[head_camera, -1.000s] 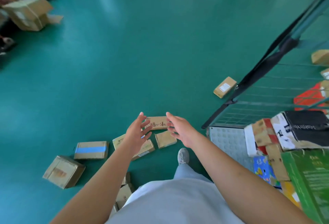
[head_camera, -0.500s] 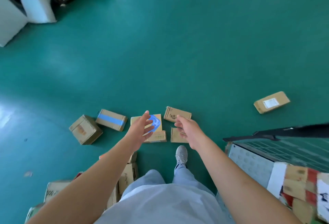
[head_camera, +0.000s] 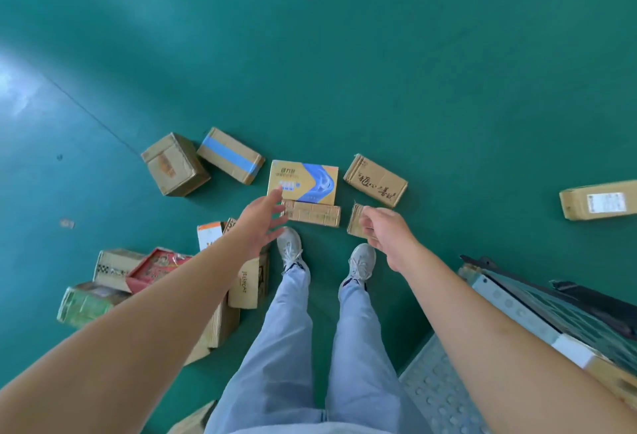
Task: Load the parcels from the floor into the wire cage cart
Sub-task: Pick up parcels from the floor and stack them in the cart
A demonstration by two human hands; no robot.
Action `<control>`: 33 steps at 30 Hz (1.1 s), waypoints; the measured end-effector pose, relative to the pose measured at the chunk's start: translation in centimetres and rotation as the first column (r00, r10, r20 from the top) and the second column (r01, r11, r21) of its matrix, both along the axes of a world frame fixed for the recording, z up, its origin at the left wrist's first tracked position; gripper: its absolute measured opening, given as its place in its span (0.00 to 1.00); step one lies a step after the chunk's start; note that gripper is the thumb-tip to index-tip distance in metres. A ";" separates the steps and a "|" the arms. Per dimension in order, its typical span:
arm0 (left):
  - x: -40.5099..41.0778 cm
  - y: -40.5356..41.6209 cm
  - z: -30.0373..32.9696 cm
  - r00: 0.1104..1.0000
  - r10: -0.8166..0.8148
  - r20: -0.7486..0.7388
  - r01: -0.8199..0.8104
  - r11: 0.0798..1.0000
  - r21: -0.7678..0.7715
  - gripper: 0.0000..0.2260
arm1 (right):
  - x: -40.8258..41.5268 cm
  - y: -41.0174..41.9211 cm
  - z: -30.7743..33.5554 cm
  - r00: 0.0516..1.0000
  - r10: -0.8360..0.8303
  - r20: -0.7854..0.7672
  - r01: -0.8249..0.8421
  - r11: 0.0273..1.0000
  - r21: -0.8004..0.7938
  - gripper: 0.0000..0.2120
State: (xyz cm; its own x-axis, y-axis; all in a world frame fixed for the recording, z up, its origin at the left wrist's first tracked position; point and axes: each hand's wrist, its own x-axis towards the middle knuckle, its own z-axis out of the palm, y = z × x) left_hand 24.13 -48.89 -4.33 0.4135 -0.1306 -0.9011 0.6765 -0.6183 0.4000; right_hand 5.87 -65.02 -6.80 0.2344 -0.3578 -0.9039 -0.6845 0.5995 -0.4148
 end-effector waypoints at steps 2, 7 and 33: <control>1.8 0.0 -3.0 0.999 0.033 -0.025 -0.033 0.999 0.016 0.21 | 1.5 0.1 -3.2 0.999 0.025 -0.033 -0.025 1.000 0.016 0.11; 5.8 -0.5 -12.4 0.997 0.043 -0.067 -0.039 0.998 0.051 0.21 | 4.8 0.4 -12.7 0.992 0.067 -0.105 -0.058 0.995 0.081 0.05; 18.9 1.2 -64.8 0.987 -0.162 0.021 0.128 0.846 0.518 0.38 | 16.2 0.4 -63.2 0.849 0.384 -0.362 -0.413 0.911 -0.001 0.28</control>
State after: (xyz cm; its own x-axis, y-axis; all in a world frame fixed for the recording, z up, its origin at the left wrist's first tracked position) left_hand 42.98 -47.70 -69.09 0.4829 0.2810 -0.8294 0.5476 -0.8360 0.0356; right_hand 22.10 -64.65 -69.95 0.0496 -0.3717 -0.9270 -0.9653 0.2204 -0.1400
